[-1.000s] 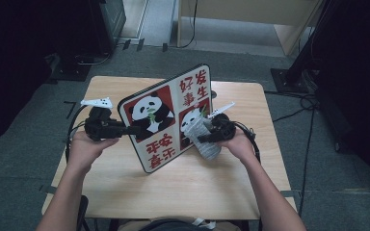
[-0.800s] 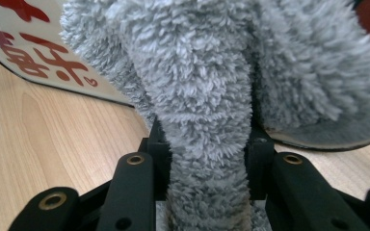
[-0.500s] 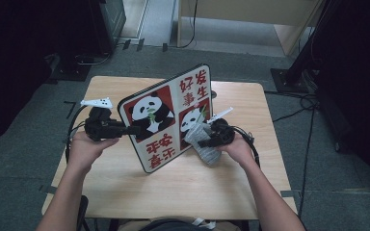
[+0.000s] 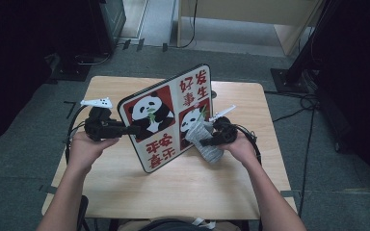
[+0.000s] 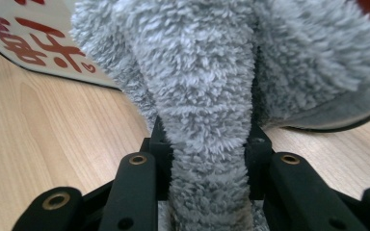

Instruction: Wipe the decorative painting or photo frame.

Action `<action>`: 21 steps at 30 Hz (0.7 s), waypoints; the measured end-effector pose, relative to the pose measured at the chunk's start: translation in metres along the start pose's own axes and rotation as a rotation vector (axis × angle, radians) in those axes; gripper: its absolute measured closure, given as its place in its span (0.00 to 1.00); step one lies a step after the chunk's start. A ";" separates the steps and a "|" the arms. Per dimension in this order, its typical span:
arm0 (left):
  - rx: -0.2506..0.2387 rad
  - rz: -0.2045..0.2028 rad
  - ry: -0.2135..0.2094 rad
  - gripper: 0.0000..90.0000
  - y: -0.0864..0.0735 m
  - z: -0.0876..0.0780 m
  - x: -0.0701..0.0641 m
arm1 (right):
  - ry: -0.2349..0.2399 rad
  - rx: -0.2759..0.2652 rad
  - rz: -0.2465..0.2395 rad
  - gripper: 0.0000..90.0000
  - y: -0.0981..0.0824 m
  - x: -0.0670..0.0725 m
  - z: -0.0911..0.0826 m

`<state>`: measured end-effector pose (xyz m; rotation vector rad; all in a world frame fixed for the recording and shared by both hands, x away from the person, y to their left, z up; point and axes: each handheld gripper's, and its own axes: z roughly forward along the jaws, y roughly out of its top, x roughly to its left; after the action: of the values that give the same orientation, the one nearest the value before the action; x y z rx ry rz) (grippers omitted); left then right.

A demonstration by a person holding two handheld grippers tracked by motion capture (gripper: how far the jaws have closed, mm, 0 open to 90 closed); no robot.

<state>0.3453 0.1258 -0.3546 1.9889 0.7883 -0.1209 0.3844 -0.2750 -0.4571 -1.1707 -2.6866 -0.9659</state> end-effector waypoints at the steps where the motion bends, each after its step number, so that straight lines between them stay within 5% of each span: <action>1: -0.001 -0.003 0.001 0.87 0.000 0.000 0.000 | 0.000 -0.002 0.001 0.75 0.001 0.000 -0.003; 10: -0.001 -0.002 0.002 0.87 0.000 0.000 0.000 | -0.019 -0.059 -0.008 0.75 0.014 0.005 -0.036; 21: -0.002 -0.006 0.001 0.87 0.000 0.000 0.001 | -0.049 -0.092 -0.079 0.75 0.046 0.018 -0.075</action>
<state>0.3459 0.1262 -0.3550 1.9846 0.7946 -0.1229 0.3884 -0.2820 -0.3673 -1.1250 -2.7734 -1.0971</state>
